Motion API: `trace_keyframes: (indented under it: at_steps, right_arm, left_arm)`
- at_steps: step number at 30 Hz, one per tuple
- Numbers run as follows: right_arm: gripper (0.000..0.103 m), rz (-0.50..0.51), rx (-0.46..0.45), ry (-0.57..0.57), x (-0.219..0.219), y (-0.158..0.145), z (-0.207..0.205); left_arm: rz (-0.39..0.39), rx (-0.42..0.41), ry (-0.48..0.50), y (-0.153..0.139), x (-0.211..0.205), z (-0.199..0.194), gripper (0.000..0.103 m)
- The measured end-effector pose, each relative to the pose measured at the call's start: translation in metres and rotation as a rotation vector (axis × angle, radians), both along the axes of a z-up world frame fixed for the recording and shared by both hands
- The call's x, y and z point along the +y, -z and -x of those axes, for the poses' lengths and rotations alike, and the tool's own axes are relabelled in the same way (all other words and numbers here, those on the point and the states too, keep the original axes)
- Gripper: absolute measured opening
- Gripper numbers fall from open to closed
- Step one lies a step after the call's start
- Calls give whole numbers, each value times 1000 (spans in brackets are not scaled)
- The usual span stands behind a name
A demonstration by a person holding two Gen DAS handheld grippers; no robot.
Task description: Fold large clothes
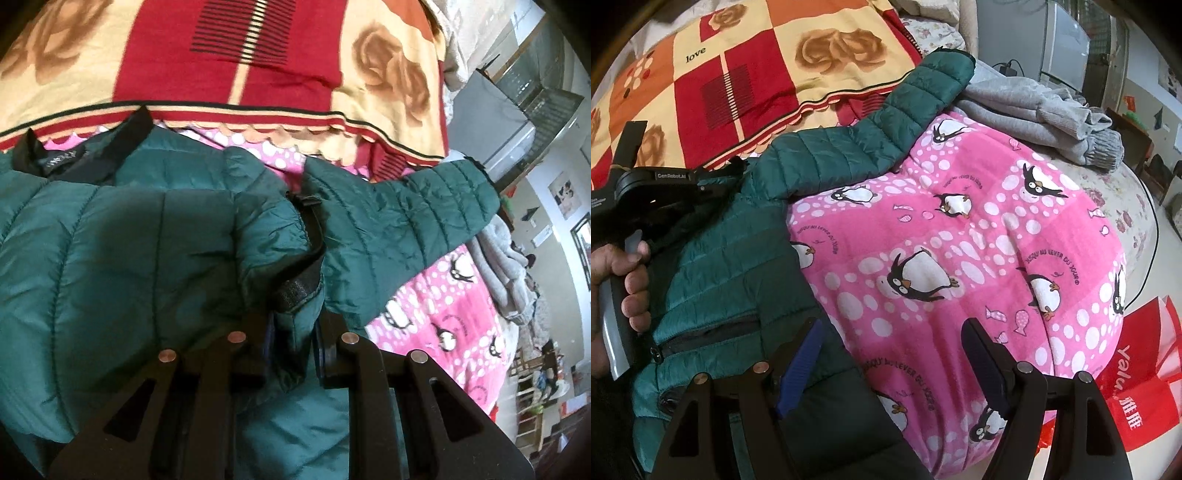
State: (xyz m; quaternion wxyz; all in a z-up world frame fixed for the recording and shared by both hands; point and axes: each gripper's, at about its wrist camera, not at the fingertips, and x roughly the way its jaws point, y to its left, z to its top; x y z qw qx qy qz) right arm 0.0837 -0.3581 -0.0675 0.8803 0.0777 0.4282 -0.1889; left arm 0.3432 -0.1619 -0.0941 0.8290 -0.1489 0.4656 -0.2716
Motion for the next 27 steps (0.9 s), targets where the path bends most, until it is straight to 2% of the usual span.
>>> trace_keyframes:
  at_steps: [4,9,12,16,19,22,23,25,27]
  right_arm:
    - [75,17,10,-1,3,0,-1]
    - [75,45,23,-6,7,2,-3]
    - [75,61,26,-6,9,1,-3]
    - [75,69,3,2,11,-3,0]
    - [75,60,-34,16,11,-10,6]
    - [75,47,-105,0,12,-33,10]
    - [75,44,-147,-31,15,-47,10]
    - [75,54,-195,-116,26,-69,2]
    - [75,72,-217,-258,44,-85,-19]
  left_arm:
    - [-57,16,3,8,-7,0,15]
    - [-18,54,-2,7,4,4,19]
    - [36,84,32,0,14,12,32]
    - [181,69,104,-24,44,31,33]
    - [244,53,129,-40,72,43,38]
    - [187,-42,125,-60,108,51,38]
    - [129,-89,75,-66,132,50,38]
    - [57,-127,-26,-70,169,45,38]
    - [-33,-157,-185,-71,218,36,38]
